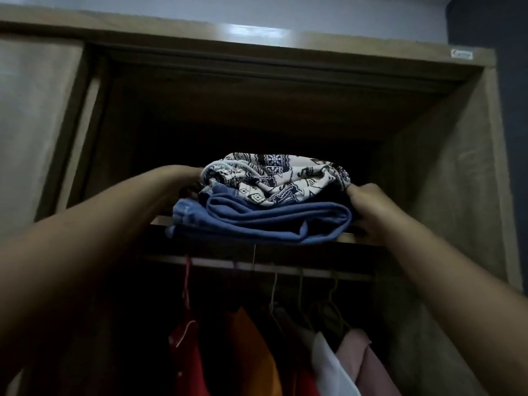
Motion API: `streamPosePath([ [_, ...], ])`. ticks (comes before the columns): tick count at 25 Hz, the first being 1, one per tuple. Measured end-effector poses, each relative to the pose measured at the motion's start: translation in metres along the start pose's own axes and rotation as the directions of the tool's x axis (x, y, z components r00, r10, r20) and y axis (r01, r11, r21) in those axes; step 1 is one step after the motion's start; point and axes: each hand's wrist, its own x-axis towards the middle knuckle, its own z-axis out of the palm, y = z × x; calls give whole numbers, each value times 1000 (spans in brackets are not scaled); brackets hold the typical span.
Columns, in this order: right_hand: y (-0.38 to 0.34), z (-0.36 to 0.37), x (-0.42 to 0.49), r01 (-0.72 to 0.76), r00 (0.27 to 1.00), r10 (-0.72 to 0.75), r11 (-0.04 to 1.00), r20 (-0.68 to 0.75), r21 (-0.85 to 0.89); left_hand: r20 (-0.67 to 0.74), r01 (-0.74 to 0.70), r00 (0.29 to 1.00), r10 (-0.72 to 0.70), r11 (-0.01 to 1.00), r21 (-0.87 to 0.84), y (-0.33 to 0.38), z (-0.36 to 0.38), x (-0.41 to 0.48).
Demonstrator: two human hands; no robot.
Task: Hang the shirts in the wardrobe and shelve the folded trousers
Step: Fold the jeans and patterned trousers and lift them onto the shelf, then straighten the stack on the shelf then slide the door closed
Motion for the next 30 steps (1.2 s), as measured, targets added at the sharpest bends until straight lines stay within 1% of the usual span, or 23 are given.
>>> streamPosePath([
  [1,2,-7,1,131,985,-151,971,-89,-198,-68,-60,996,61,998,15,3,1,-7],
  [2,2,-15,-4,272,936,-329,900,-124,-340,-130,-172,975,179,983,62,2,2,-16],
  [3,1,-21,-15,430,851,-509,816,-128,-386,-183,-319,922,340,938,138,0,0,-24],
  [4,-3,-25,-31,582,757,-649,722,-76,-375,-165,-485,828,535,833,266,-4,-2,-36],
  [5,-7,-26,-51,701,675,-737,625,36,-343,-50,-634,702,711,655,412,-11,-2,-49],
  [6,-7,-24,-68,777,613,-767,541,191,-323,126,-722,570,812,421,549,-19,-2,-62],
  [7,-6,-21,-82,816,571,-730,455,375,-357,309,-727,492,814,188,661,-28,1,-72],
  [8,-5,-15,-91,833,543,-649,332,533,-444,446,-672,453,772,-33,740,-37,3,-72],
  [9,-2,-11,-93,824,533,-558,173,636,-539,536,-608,435,723,-203,768,-45,4,-69],
  [10,0,-8,-92,802,533,-508,49,677,-595,574,-558,438,692,-291,777,-50,6,-62],
  [11,-2,-6,-89,790,528,-506,-4,682,-614,583,-539,434,687,-321,779,-51,6,-57],
  [13,-11,-2,-78,784,530,-556,32,641,-621,564,-558,419,712,-288,778,-45,7,-43],
  [15,-19,7,-66,762,565,-554,65,612,-644,537,-588,439,720,-221,778,-33,10,-30],
  [17,-20,17,-55,736,609,-523,92,597,-670,516,-577,506,691,-173,798,-23,18,-15],
  [18,-19,23,-51,726,636,-501,131,587,-675,510,-548,554,658,-174,819,-21,20,-9],
  [20,-15,32,-41,711,673,-473,202,569,-674,515,-501,611,601,-210,840,-17,28,1],
  [22,-9,39,-33,682,707,-438,215,555,-699,513,-491,674,532,-197,849,-15,33,6],
  [23,-7,42,-31,677,713,-436,224,549,-701,506,-495,701,502,-168,852,-15,33,7],
  [24,-4,44,-31,678,717,-438,263,542,-686,500,-520,722,478,-103,848,-17,30,7],
  [26,5,39,-39,697,709,-469,352,527,-625,501,-599,730,465,84,796,-21,23,-1],
  [27,12,35,-47,707,697,-494,352,520,-614,502,-626,722,477,141,767,-27,19,-7],
  [28,20,31,-57,708,690,-515,330,509,-625,499,-630,714,490,140,764,-34,18,-14],
  [30,34,28,-71,690,683,-543,260,489,-675,480,-592,720,501,83,802,-48,19,-23],
])
